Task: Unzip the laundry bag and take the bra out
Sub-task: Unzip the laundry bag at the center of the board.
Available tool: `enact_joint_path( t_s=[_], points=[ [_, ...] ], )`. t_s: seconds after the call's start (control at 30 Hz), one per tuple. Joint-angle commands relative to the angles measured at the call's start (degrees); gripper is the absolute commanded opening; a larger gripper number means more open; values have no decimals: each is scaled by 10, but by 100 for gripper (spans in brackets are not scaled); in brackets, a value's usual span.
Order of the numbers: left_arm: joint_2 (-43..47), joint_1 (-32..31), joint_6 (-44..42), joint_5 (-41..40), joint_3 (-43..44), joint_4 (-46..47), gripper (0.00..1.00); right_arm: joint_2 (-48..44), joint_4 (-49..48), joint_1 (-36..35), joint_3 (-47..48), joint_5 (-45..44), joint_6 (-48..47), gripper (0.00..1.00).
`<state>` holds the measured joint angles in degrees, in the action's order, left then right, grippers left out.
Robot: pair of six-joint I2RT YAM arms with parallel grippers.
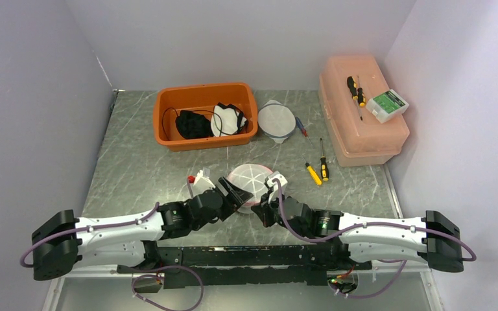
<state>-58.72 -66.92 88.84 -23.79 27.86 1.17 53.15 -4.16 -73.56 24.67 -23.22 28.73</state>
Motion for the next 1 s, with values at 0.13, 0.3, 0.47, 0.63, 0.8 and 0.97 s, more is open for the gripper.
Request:
enact_joint_path(
  t_s=[0.13, 0.3, 0.47, 0.63, 0.8, 0.97],
  points=[
    [-44, 18, 1, -2, 24, 25, 67, 3, -41, -1, 7, 16, -4, 0],
    [-52, 37, -5, 7, 32, 21, 54, -7, -32, -1, -1, 13, 0, 0],
    [-61, 47, -13, 22, 40, 23, 28, -18, -19, -1, -11, 4, 10, 0],
    [-55, 58, -30, 41, 33, 28, 3, -8, 35, -1, -6, -42, 29, 0],
    [-45, 79, -48, 82, 31, 14, 3, -19, 75, 40, -17, -55, 64, 0],
    [-31, 102, -68, 118, 15, 28, 3, -62, 108, 55, -18, -94, 77, 0]
  ],
)
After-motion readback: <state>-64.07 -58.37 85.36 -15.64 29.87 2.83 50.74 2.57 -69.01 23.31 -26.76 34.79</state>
